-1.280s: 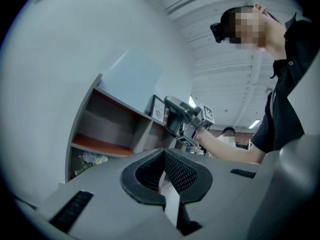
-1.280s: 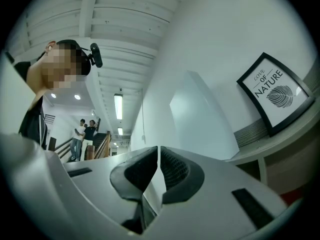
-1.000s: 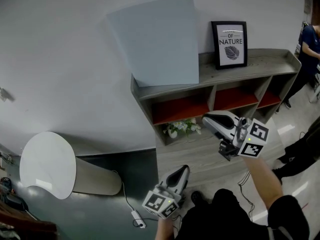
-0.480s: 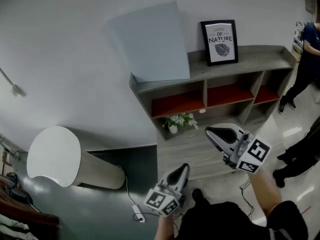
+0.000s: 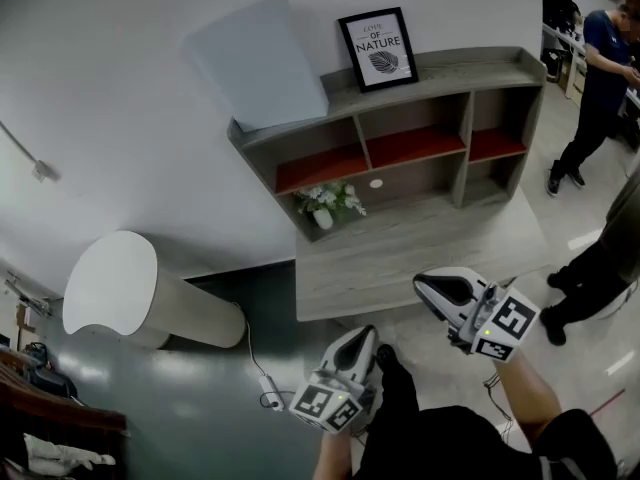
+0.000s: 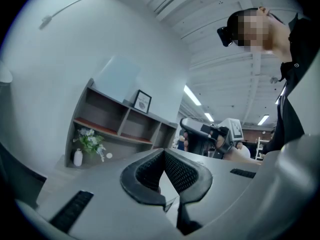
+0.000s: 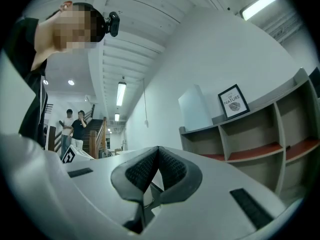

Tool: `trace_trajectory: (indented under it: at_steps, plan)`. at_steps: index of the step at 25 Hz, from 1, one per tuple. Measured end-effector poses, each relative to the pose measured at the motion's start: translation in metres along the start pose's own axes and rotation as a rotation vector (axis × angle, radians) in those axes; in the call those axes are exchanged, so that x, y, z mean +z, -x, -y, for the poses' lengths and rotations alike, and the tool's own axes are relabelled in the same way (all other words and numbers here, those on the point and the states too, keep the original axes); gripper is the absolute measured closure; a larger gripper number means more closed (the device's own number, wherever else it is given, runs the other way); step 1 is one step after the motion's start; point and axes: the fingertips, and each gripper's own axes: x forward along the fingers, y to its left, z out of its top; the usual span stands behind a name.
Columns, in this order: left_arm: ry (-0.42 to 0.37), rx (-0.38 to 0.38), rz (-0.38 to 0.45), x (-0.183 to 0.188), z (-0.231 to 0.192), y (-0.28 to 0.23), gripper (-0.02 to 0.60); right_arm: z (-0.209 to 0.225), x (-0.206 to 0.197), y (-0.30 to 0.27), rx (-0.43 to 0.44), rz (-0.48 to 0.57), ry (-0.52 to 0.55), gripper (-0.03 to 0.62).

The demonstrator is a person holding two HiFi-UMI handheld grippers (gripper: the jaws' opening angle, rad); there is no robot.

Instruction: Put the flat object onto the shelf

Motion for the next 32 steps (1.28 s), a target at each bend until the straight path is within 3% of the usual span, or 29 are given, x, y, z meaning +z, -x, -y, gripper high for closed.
trace_trajectory:
  at_steps: [8,14,21,32]
  plan:
    - [0.009,0.006,-0.011,-0.036,0.101,0.047,0.571,-0.070,-0.007,0.103,-0.035,0.001,-0.007,0.582]
    - [-0.011,-0.005,0.006,-0.033,0.139,0.069,0.571,-0.106,-0.007,0.149,-0.061,-0.014,-0.013,0.582]
    - [-0.050,-0.010,0.028,-0.015,0.153,0.100,0.571,-0.141,-0.010,0.159,-0.054,-0.026,-0.016,0.582]
    - [-0.070,0.066,0.069,-0.007,0.141,0.134,0.571,-0.157,-0.016,0.149,-0.042,-0.053,-0.011,0.582]
